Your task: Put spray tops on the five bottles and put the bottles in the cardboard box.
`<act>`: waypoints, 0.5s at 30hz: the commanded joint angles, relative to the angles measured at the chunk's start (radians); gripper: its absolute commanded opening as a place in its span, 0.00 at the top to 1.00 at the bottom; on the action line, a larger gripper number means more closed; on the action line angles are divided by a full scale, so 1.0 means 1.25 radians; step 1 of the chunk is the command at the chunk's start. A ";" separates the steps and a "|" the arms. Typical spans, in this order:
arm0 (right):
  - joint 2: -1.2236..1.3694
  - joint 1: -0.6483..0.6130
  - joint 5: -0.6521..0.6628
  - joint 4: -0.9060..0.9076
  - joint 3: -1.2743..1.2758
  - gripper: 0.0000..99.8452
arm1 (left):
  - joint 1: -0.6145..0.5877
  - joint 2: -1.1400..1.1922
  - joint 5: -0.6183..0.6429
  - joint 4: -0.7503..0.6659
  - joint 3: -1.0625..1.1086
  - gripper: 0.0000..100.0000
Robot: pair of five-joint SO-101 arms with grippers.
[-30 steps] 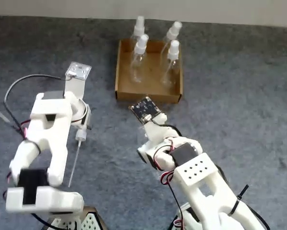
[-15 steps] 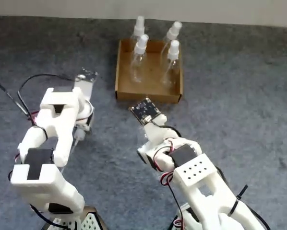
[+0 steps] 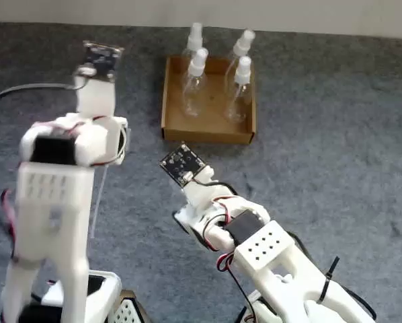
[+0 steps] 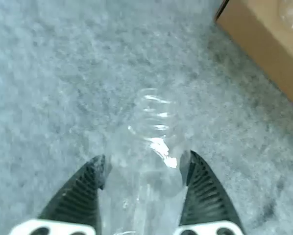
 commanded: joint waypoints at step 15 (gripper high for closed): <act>-0.018 -0.213 -0.009 -0.430 0.144 1.00 | 0.018 -0.789 0.218 -0.449 0.546 1.00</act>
